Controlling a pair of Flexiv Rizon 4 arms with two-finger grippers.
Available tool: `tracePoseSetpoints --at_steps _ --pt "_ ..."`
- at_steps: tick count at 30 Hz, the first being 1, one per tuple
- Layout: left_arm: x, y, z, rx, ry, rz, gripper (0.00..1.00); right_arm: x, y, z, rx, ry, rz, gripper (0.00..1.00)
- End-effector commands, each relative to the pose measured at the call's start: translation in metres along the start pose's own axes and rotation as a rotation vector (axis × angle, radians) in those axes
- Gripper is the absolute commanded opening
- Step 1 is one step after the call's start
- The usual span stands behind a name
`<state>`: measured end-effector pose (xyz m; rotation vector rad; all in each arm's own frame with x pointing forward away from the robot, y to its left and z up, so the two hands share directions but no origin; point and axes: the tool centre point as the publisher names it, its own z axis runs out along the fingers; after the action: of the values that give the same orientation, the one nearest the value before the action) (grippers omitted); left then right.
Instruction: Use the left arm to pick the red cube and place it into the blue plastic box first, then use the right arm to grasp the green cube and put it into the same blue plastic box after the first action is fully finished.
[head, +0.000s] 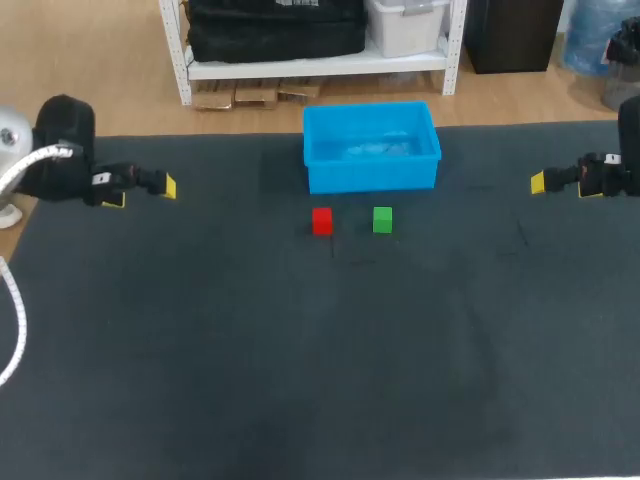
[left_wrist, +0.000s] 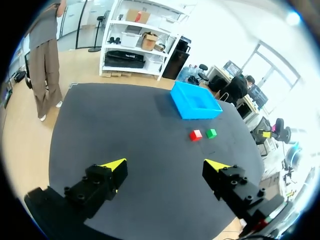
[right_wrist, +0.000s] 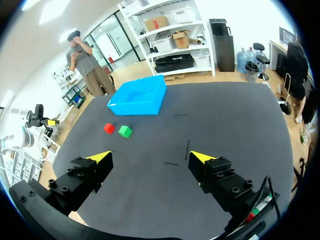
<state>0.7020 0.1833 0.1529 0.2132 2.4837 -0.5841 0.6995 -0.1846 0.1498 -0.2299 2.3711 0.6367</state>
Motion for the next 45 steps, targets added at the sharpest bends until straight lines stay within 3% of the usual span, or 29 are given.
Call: tracePoseSetpoints --at_steps 1,16,31,45 --pt "-0.014 -0.011 0.010 -0.106 0.082 0.002 1.00 0.000 0.000 0.000 0.001 0.001 0.000 1.00" --pt "-0.029 -0.057 0.037 -0.241 0.190 -0.008 1.00 0.000 0.000 0.000 0.001 0.001 0.000 1.00" --pt "-0.032 -0.098 0.065 -0.345 0.286 -0.021 1.00 0.000 0.000 0.000 0.001 0.001 0.000 1.00" --pt "-0.049 -0.121 0.100 -0.365 0.286 -0.040 1.00 0.000 0.000 0.000 0.001 0.001 0.000 1.00"
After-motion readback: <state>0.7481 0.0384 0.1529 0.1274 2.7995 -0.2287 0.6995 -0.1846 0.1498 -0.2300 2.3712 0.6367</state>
